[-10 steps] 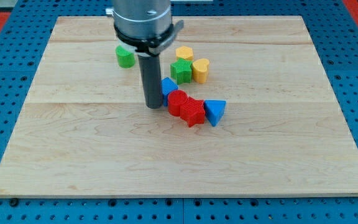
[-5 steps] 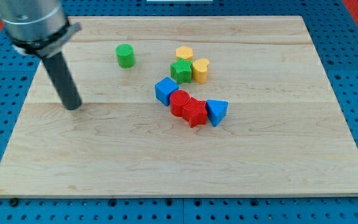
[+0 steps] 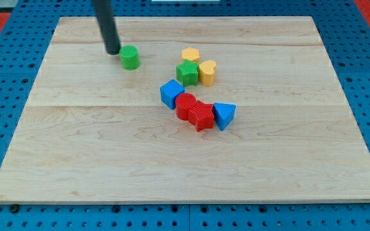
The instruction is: Push green circle closer to the green star
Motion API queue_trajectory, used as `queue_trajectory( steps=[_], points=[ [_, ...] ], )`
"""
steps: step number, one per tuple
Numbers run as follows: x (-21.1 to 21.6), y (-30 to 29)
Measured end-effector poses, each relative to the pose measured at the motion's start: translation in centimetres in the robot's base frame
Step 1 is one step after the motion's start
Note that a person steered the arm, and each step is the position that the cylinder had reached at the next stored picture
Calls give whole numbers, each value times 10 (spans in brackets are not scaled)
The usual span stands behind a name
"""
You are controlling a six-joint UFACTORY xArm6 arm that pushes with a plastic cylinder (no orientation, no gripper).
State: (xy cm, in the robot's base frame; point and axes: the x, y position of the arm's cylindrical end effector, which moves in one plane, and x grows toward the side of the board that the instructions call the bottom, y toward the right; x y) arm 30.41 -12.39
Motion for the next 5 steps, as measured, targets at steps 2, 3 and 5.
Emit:
queue_trajectory(
  steps=[2,3,5],
  points=[
    [10,40],
    [10,9],
    [31,12]
  ],
)
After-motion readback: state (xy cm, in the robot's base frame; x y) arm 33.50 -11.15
